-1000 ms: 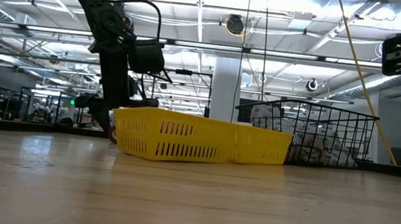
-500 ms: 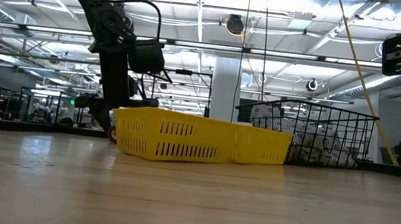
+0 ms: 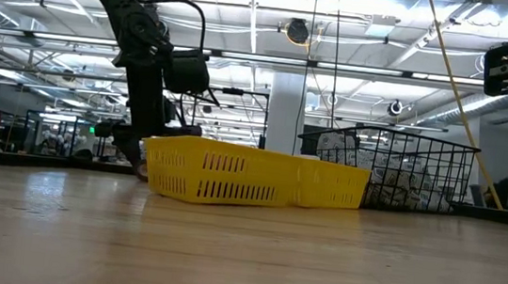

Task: Pick & place medical supplies in basket/bin
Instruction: Put the brown bandage into the bottom yellow basket

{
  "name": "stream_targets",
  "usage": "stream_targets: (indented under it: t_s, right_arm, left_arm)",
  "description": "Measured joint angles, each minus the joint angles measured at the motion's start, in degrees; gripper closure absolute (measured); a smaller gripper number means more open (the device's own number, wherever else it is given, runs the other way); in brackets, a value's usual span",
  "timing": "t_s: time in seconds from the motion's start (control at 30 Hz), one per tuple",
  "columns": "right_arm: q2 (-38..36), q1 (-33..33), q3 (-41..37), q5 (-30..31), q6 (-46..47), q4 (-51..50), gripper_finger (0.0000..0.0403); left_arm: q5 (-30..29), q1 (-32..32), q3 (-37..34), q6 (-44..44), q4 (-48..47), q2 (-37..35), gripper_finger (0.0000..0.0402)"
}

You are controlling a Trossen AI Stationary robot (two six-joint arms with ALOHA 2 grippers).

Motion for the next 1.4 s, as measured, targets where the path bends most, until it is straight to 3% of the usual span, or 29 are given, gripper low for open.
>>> stream_targets:
  t_s: [0.87,1.17,1.4]
  right_arm:
    - [0.0,0.0,0.0,0.0,0.0,0.0,0.0403]
    - [0.0,0.0,0.0,0.0,0.0,0.0,0.0403]
    - [0.0,0.0,0.0,0.0,0.0,0.0,0.0403]
  left_arm:
    - [0.0,0.0,0.0,-4.2,-0.2,0.0,0.0153]
    - [-0.2,0.2,0.0,-3.8,-6.3,0.0,0.0153]
    - [-0.6,0.2,0.0,-4.0,-5.9,0.0,0.0153]
